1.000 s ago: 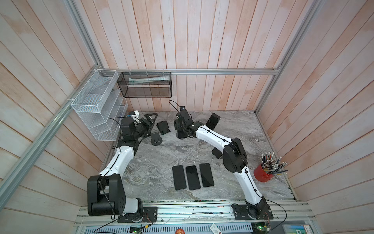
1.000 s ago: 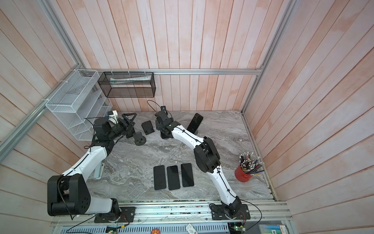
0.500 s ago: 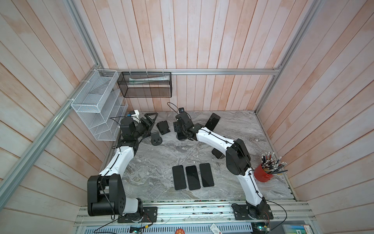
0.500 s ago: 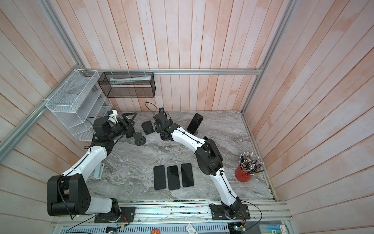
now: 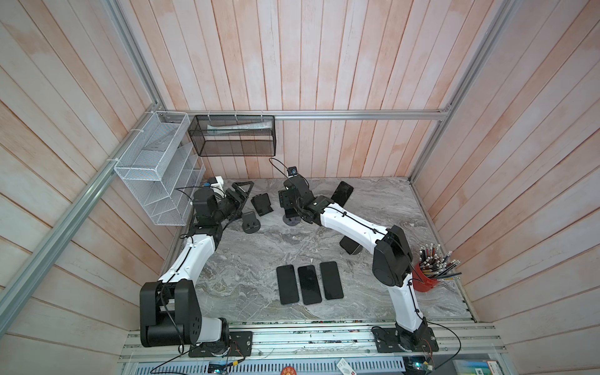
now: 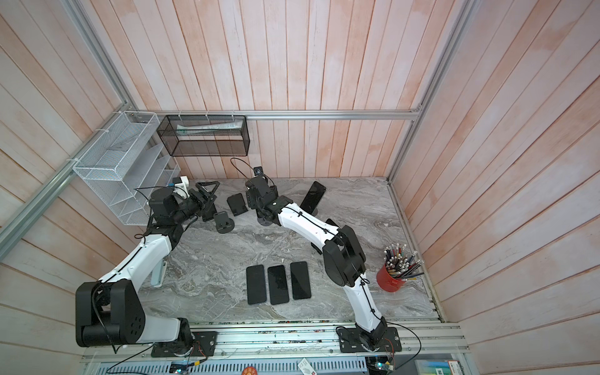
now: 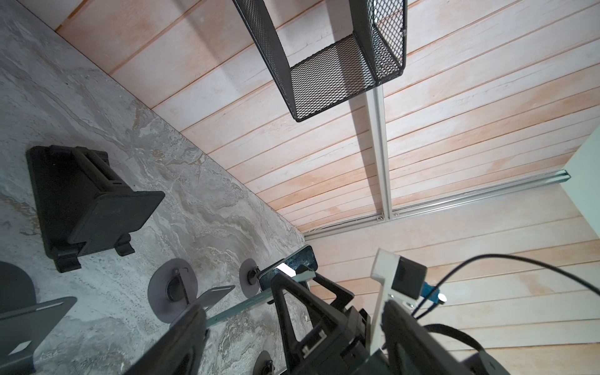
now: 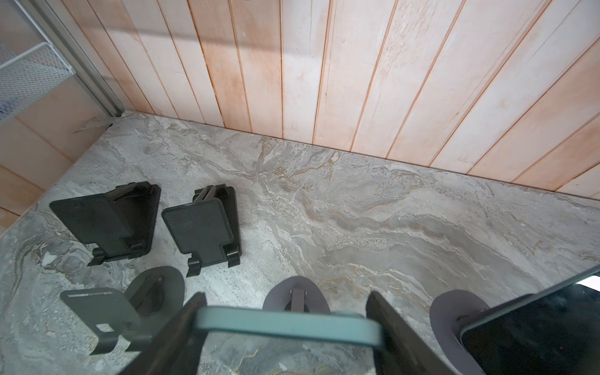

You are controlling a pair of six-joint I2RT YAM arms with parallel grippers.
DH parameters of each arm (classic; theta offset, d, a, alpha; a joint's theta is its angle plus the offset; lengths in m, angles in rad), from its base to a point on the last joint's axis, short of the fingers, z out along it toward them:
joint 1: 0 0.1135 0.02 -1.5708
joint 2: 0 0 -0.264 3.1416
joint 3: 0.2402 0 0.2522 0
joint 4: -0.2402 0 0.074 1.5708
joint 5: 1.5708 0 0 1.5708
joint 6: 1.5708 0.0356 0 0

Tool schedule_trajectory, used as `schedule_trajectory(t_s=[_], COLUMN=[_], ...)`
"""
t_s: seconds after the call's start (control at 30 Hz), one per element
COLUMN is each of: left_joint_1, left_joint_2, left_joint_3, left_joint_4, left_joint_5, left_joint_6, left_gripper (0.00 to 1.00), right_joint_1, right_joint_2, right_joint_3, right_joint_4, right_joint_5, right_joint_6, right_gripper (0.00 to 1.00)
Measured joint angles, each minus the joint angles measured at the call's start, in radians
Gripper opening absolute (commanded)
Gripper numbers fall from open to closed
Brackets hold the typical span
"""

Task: Remove the phone from the phone stand
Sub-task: Remove the phone from the phone stand, then place the phone at the center of the table.

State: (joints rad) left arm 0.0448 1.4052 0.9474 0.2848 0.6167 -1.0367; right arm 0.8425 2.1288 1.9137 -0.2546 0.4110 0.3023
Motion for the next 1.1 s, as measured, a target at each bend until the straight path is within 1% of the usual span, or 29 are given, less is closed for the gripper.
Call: schedule_trajectory(t_s=[0.1,0.27,0.4,0.7,0.87,1.1], left_joint_1=[0.0,0.0,0.001,0.032,0.033,0.034], left_joint_2=[0.0,0.0,-0.001,-0.001,-0.001,-0.001], left_joint_3=[0.0,0.0,0.0,0.0,0.0,0.0], left_joint_4=[-0.005,-0.018,-0.034,-0.035,-0.035,-0.035], left_joint_5=[0.0,-0.011,-0.022,-0.022,-0.022,-0.021], left_joint_6=[0.002,0.018,0.028,0.027,0.027,0.027], left_gripper=[0.83,0.83,0.83,0.83,0.83,0.83], right_joint_1=[0.021,0.063,0.092,0.125,0.149,0.151], right_joint_2=[-0.024,-0.046,-0.048,-0.048,-0.048,-0.048], right_joint_3=[-0.041,-0.105,-0.124,-0.15,-0.161,-0.17], right_joint_4=[0.002,0.008,0.013,0.022,0.03,0.002], right_joint_5=[0.007,0.014,0.008,-0.032,-0.081,-0.134], right_joint_6=[0.001,0.008,0.013,0.05,0.077,0.133], right_gripper=[0.7,0.7,0.7,0.69,0.69,0.69])
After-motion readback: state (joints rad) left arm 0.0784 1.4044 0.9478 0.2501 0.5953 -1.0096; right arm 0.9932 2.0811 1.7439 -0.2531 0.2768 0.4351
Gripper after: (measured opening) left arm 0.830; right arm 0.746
